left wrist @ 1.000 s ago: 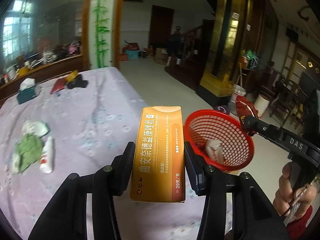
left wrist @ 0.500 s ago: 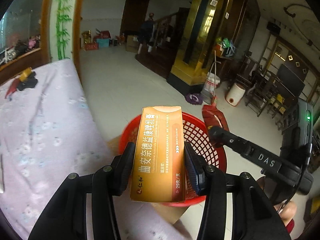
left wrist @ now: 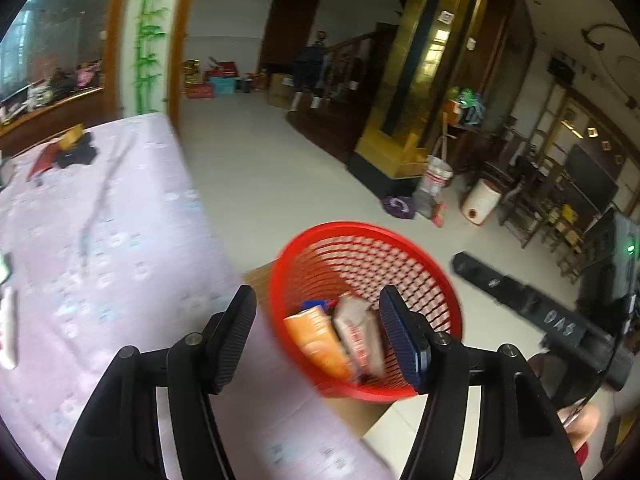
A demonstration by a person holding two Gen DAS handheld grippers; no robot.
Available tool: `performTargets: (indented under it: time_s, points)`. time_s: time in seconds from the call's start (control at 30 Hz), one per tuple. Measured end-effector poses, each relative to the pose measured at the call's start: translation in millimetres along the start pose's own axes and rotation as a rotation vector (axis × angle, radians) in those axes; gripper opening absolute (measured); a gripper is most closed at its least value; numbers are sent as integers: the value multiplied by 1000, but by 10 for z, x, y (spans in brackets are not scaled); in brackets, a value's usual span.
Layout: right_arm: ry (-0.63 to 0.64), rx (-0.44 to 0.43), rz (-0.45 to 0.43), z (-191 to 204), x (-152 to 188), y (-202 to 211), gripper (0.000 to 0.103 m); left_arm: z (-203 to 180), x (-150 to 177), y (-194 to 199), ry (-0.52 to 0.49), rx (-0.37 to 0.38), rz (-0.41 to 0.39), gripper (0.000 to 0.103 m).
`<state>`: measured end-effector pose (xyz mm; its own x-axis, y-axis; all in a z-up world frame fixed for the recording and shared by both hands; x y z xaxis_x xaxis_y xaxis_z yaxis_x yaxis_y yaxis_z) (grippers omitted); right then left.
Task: Collect trash
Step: 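Carry both held items to the red basket and open both tools, then return both tools to the table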
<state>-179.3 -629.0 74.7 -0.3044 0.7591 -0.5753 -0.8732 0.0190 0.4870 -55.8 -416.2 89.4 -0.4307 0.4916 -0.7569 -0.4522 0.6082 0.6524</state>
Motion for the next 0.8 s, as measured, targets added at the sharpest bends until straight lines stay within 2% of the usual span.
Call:
performTargets:
  time_s: [0.13,0.3,0.6,0.73,0.8]
  points:
    - [42,-27,16,194,79,36,46,285,167,276,43,-76,-2,63]
    - [110,-87,78,595,295,-51,47,762,438,714,109,-170,-2,63]
    - [247,-186,218,1400,855,-288,48,1644,990,1469,194,-372,37,64]
    - [310,-207,251,1635,1098,-324,51,2226,1210,1746,337,-451,60,65]
    - [335,-226,276,1762,1209,-360,51,2586,1312,1842,445,-474,68,65]
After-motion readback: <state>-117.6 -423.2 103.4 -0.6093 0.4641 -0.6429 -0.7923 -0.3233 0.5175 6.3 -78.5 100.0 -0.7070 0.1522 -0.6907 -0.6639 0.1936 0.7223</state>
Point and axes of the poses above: each gripper's, at about its wrist camera, not at the fingertips, and y roughly against the way its jaws point, z to its left, x to its underside, the point moved 1 cm from there along -y, roughly the way its jaws point, and after that the axes turned 14 degrees about -y, right-handed, at the moved point
